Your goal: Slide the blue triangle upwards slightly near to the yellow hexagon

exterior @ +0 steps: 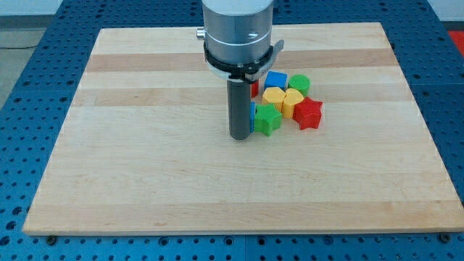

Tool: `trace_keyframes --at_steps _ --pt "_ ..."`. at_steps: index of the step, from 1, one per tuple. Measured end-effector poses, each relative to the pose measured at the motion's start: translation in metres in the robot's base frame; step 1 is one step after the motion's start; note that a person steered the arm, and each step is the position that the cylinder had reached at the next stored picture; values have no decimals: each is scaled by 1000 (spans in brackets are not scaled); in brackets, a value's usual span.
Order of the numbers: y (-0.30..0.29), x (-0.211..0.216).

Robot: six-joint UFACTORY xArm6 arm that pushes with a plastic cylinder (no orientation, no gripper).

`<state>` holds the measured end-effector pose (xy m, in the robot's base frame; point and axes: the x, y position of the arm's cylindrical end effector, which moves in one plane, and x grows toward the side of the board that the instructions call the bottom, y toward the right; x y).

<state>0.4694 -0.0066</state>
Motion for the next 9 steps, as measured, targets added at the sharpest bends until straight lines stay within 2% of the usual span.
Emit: trace_keyframes --at_steps 2,7,8,9 --pt "-35 -1" --pt "7 -20" --pt "6 12" --pt "35 26"
